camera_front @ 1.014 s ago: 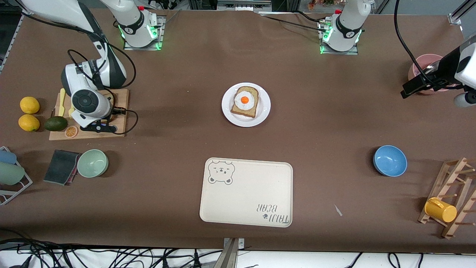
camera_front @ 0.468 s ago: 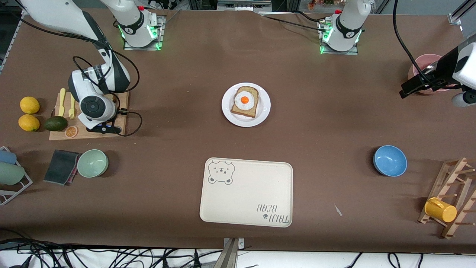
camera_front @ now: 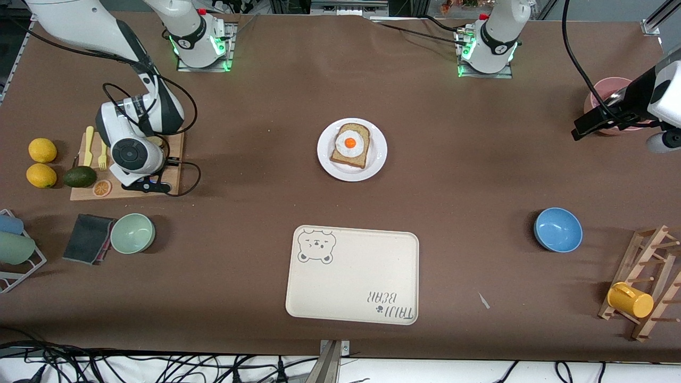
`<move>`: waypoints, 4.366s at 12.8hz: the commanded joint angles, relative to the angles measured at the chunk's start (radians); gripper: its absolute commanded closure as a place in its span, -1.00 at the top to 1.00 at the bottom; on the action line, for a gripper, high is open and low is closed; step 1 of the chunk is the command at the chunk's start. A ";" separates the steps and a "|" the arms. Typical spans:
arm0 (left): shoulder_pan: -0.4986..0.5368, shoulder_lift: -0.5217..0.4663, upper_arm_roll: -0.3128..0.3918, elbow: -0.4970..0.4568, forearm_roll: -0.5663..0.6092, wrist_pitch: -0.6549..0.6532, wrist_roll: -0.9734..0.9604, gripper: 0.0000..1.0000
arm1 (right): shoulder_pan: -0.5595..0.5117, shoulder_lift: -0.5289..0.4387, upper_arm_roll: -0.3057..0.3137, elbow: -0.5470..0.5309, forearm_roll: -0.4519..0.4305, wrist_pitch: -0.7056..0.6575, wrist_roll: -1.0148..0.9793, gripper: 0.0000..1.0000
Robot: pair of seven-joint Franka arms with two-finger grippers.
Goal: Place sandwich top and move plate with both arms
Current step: 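Grasp the bread slice with the right gripper and lift it, then carry the bread with the right gripper over the egg toast on the plate, then release the bread onto the egg toast and withdraw the right gripper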
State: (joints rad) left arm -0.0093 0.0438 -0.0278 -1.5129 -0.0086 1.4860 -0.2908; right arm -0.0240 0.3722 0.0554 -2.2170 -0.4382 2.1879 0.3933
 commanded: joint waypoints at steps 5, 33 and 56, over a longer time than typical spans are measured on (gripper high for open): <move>0.000 -0.005 -0.004 0.013 0.032 -0.020 -0.010 1.00 | -0.008 -0.038 0.046 0.067 -0.005 -0.134 0.009 -1.00; 0.000 -0.005 -0.003 0.014 0.032 -0.020 -0.010 1.00 | 0.684 0.392 0.261 0.933 0.340 -0.298 0.365 -1.00; -0.006 -0.005 -0.009 0.014 0.032 -0.021 -0.011 1.00 | 0.475 0.206 0.264 0.935 0.447 -0.515 0.211 1.00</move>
State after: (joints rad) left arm -0.0115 0.0437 -0.0303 -1.5126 -0.0085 1.4849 -0.2924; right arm 0.4995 0.6347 0.3121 -1.2677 -0.0173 1.7408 0.6583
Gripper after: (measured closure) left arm 0.000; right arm 0.000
